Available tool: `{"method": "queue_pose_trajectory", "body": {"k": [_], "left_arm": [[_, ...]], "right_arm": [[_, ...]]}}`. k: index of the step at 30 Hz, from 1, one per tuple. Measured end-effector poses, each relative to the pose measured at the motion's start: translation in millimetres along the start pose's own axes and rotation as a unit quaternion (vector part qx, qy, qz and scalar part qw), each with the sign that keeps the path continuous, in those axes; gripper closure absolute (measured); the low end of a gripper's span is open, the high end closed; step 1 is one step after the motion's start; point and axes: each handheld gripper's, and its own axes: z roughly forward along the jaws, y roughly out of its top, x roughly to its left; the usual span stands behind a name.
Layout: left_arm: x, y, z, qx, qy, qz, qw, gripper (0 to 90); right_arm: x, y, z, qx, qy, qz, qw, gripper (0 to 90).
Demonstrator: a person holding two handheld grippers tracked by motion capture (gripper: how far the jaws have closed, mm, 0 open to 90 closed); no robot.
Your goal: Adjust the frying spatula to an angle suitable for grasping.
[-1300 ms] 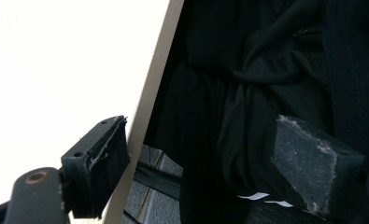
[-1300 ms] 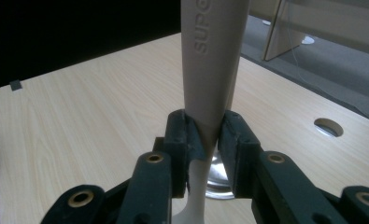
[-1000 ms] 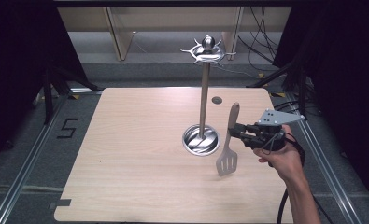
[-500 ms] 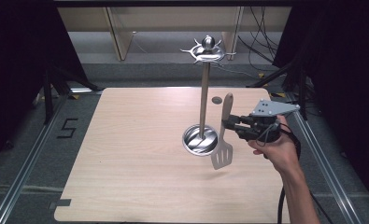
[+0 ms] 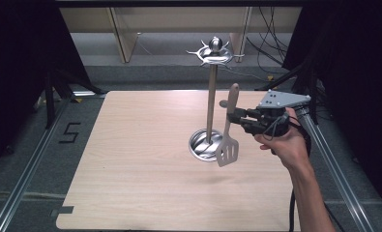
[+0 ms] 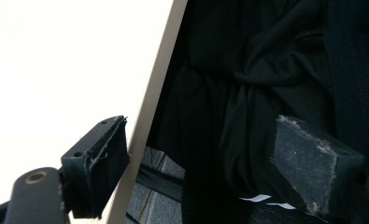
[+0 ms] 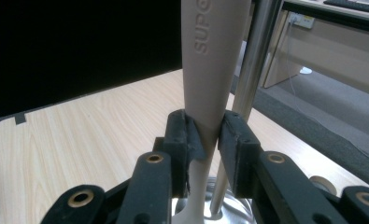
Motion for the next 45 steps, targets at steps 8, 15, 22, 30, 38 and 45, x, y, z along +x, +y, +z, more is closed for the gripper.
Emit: {"method": "queue_pose_trajectory", "body": {"k": [8, 15, 22, 30, 38, 45], "left_arm": [[0.5, 0.1, -0.4, 0.003, -0.004, -0.001, 1.0, 17.6], [-0.3, 0.1, 0.5, 0.003, 0.007, -0.001, 1.0, 17.6], [1.7, 0.0, 0.5, 0.002, -0.016, -0.001, 0.9999, 17.6], [-0.3, -0.2, 0.2, 0.0, 0.001, -0.001, 1.0, 17.6], [-0.3, -0.2, 0.2, 0.0, 0.0, 0.0, 1.0, 17.6], [-0.1, -0.1, 0.1, 0.001, 0.0, 0.001, 1.0, 17.6]], "right_arm": [[-4.9, 15.1, 4.7, 0.003, 0.006, 0.001, 1.0, 74.4], [-7.0, 22.0, 4.6, 0.0, 0.002, 0.009, 1.0, 74.4], [-14.6, 27.5, 5.0, -0.001, -0.001, 0.006, 1.0, 74.4], [-17.2, 32.0, 9.2, 0.003, 0.009, 0.011, 0.9999, 74.4], [-19.4, 32.9, 15.9, 0.006, 0.01, 0.015, 0.9998, 74.3], [-22.1, 36.1, 20.0, 0.012, 0.007, 0.016, 0.9998, 74.4]]}}
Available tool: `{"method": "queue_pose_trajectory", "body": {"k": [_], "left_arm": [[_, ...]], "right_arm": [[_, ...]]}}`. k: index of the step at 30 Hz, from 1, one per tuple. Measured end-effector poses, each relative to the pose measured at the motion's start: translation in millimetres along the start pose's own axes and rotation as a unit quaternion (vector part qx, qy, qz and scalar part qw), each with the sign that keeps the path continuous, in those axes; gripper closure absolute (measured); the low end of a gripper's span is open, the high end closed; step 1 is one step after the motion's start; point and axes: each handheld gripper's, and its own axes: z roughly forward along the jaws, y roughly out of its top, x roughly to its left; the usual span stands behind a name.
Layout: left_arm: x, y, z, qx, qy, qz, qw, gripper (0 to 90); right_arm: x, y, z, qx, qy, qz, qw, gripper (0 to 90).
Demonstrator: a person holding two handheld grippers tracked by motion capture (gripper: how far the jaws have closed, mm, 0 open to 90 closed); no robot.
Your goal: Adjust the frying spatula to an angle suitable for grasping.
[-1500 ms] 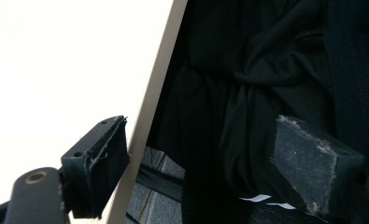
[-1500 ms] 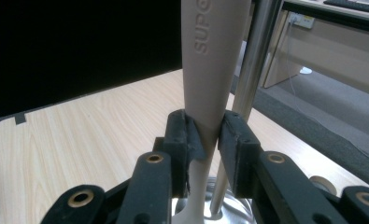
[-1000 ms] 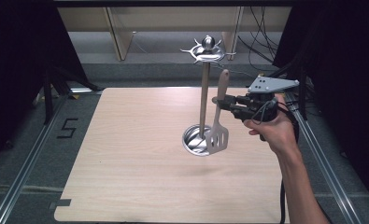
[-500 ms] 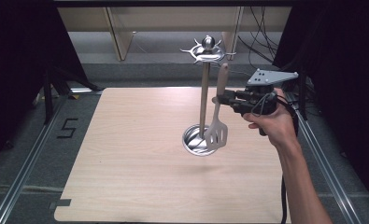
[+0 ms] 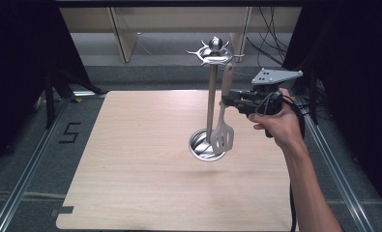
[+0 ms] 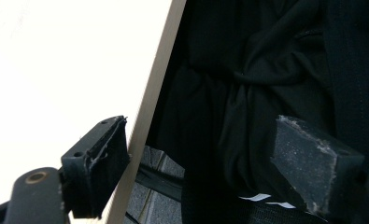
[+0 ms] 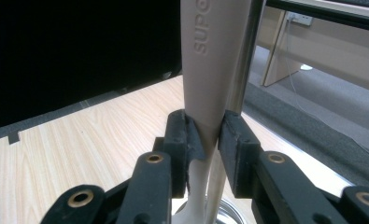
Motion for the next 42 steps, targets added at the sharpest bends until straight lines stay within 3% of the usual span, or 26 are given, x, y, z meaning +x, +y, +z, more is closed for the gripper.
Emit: {"method": "queue_pose_trajectory", "body": {"k": [14, 22, 24, 25, 28, 42], "left_arm": [[0.0, 0.3, -0.3, 0.002, -0.002, 0.001, 1.0, 17.6], [0.0, 0.4, -0.6, 0.003, -0.002, 0.001, 1.0, 17.6], [-0.1, 0.4, -0.6, 0.003, -0.002, 0.002, 1.0, 17.6], [0.0, 0.4, -0.5, 0.002, -0.002, 0.001, 1.0, 17.6], [0.0, 0.4, -0.6, 0.002, -0.002, 0.001, 1.0, 17.6], [-0.2, 0.4, 0.2, 0.0, -0.001, -0.002, 1.0, 17.6]], "right_arm": [[-1.3, 1.0, 7.4, 0.008, -0.001, 0.01, 0.9999, 74.3], [-1.5, 0.2, 10.5, 0.0, -0.003, 0.003, 1.0, 74.1], [-1.4, -1.0, 10.9, -0.006, -0.002, 0.004, 1.0, 74.0], [0.7, -2.0, 10.9, -0.009, -0.004, 0.019, 0.9998, 74.0], [-0.1, -4.2, 9.1, -0.012, 0.004, 0.017, 0.9998, 73.5], [8.2, -14.8, -4.7, -0.038, -0.008, 0.027, 0.9989, 61.1]]}}
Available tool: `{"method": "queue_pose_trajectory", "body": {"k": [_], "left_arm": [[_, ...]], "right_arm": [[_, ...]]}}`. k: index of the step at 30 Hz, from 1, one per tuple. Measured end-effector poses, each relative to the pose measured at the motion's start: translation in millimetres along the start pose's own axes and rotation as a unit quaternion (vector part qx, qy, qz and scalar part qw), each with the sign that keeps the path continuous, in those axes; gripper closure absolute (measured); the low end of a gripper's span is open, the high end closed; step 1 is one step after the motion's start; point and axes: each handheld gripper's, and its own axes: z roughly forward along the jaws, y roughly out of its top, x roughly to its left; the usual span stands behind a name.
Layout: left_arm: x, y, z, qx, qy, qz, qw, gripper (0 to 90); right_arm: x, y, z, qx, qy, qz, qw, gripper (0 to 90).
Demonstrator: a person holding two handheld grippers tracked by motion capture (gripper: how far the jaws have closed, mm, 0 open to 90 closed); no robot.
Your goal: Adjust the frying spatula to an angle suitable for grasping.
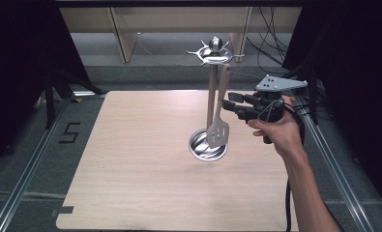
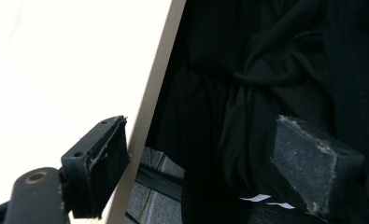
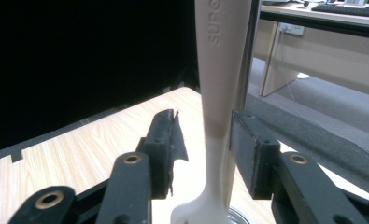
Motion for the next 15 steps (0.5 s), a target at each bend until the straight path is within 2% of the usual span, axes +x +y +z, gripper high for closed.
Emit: {"method": "queue_pose_trajectory", "body": {"k": [1, 2, 4, 5, 9, 10, 12, 14, 15], "left_arm": [[0.4, 0.5, -0.8, 0.005, -0.004, 0.001, 1.0, 17.6], [0.0, 0.1, -0.2, 0.0, 0.001, 0.001, 1.0, 17.6], [0.5, -0.2, -0.7, -0.001, 0.003, 0.003, 1.0, 17.6], [-1.1, -0.5, 1.4, -0.016, 0.004, -0.02, 0.9997, 17.6], [-2.3, -0.7, 2.6, -0.019, 0.013, -0.022, 0.9995, 17.6], [-1.9, -0.7, 2.8, -0.022, 0.005, -0.022, 0.9995, 17.6], [-2.4, -1.0, 2.5, -0.025, 0.009, -0.026, 0.9993, 17.6], [-3.2, -1.0, 1.9, -0.023, 0.017, -0.026, 0.9992, 17.6], [-3.1, -1.1, 2.0, -0.025, 0.016, -0.026, 0.9992, 17.6]], "right_arm": [[0.2, -0.8, -0.7, 0.0, -0.003, -0.002, 1.0, 60.9], [1.6, -1.8, -1.6, 0.003, -0.002, 0.006, 1.0, 60.5], [2.1, -3.8, -2.7, -0.003, -0.002, 0.004, 1.0, 60.0], [3.0, -5.9, -3.9, -0.004, -0.008, 0.004, 1.0, 58.8], [4.6, -10.1, -5.7, -0.007, -0.019, -0.001, 0.9998, 57.0], [5.4, -12.2, -6.3, -0.006, -0.018, 0.001, 0.9998, 56.4], [6.6, -15.8, -7.4, -0.008, -0.028, -0.007, 0.9996, 55.5], [8.1, -18.0, -8.6, -0.008, -0.029, -0.006, 0.9995, 55.1], [9.9, -18.9, -10.4, -0.002, -0.038, -0.006, 0.9993, 54.5]]}}
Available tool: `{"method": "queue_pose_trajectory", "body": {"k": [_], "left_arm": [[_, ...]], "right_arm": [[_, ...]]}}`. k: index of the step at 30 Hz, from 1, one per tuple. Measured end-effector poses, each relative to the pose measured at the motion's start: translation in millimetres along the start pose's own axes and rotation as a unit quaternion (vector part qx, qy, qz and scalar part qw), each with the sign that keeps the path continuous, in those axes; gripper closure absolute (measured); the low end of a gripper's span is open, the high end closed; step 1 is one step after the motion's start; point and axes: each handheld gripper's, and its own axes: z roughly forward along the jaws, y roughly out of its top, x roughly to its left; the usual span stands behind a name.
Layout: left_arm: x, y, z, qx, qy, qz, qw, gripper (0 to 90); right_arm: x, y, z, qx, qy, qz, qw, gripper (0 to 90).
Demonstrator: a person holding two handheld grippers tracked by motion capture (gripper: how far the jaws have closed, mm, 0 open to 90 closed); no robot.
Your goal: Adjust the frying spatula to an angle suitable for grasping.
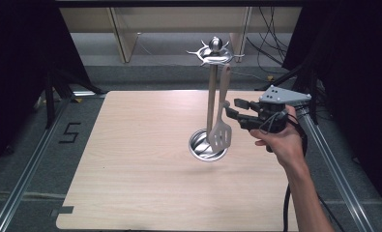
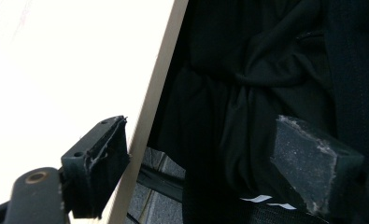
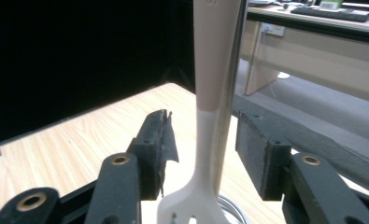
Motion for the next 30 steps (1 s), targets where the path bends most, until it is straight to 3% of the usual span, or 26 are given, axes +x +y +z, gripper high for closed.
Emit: {"method": "queue_pose_trajectory", "body": {"k": [2, 6, 7, 9, 11, 14, 15, 16, 19, 22, 23, 24, 29, 30], "left_arm": [[1.0, 0.2, 0.0, 0.002, -0.007, 0.0, 1.0, 17.6], [0.3, 0.3, -0.4, 0.006, -0.005, 0.001, 1.0, 17.6], [-0.2, 0.1, 0.0, 0.003, 0.0, 0.001, 1.0, 17.6], [1.1, 0.5, 0.1, 0.004, -0.01, 0.007, 0.9999, 17.6], [0.2, 0.1, -0.3, 0.003, 0.002, 0.002, 1.0, 17.6], [0.3, 0.1, -0.1, 0.001, 0.001, 0.001, 1.0, 17.6], [2.0, 0.6, -0.8, 0.009, -0.019, 0.001, 0.9998, 17.6], [-0.4, 0.0, 0.0, 0.002, 0.0, 0.0, 1.0, 17.6], [1.3, 0.5, -0.1, 0.006, -0.01, 0.009, 0.9999, 17.6], [1.0, 0.4, 0.0, 0.006, -0.009, 0.007, 0.9999, 17.6], [0.6, 0.3, 0.3, 0.004, -0.009, 0.005, 0.9999, 17.7], [1.2, 0.5, 0.0, 0.008, -0.01, 0.009, 0.9999, 17.6], [0.6, 0.7, -1.3, 0.009, -0.001, 0.006, 0.9999, 17.6], [0.9, 0.6, -1.2, 0.011, -0.004, 0.006, 0.9999, 17.6]], "right_arm": [[0.5, -3.1, -2.6, -0.005, -0.002, -0.02, 0.9998, 53.3], [5.0, -8.8, -4.8, -0.001, -0.009, -0.007, 0.9999, 52.0], [5.3, -10.9, -4.9, 0.0, -0.008, -0.007, 0.9999, 51.8], [5.5, -15.1, -4.9, 0.005, -0.007, -0.008, 0.9999, 51.3], [5.3, -18.7, -4.4, 0.008, -0.007, -0.004, 0.9999, 50.9], [5.0, -23.8, -3.3, 0.006, -0.009, -0.006, 0.9999, 49.7], [4.4, -24.5, -4.2, 0.01, -0.012, -0.011, 0.9998, 49.7], [5.8, -27.9, -4.5, 0.01, -0.013, -0.011, 0.9998, 48.7], [6.7, -31.4, -5.3, 0.014, -0.016, -0.021, 0.9996, 48.0], [10.8, -37.9, -6.0, 0.012, -0.018, -0.007, 0.9997, 47.0], [9.9, -39.8, -5.2, 0.009, -0.009, -0.011, 0.9999, 47.0], [9.4, -42.4, -5.1, 0.016, -0.016, -0.02, 0.9995, 46.4], [9.7, -47.1, -5.6, 0.026, -0.016, -0.019, 0.9994, 46.0], [11.7, -48.3, -6.2, 0.03, -0.015, -0.004, 0.9994, 45.9]]}}
